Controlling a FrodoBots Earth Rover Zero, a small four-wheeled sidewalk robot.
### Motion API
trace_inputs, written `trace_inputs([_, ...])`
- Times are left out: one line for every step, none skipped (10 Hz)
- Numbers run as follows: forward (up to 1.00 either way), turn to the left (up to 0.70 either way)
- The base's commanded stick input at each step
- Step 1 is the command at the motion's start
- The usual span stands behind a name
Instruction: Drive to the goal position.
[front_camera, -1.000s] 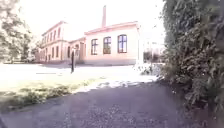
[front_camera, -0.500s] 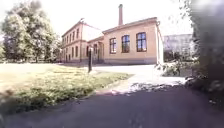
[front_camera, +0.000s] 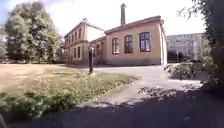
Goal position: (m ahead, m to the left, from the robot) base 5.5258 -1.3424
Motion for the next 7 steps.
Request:
trace_inputs([0.7, -0.35])
trace_inputs([0.7, -0.35])
trace_inputs([0.7, -0.35])
trace_inputs([0.7, -0.35])
trace_inputs([0.7, -0.3])
trace_inputs([0.7, -0.06])
trace_inputs([0.7, 0.0])
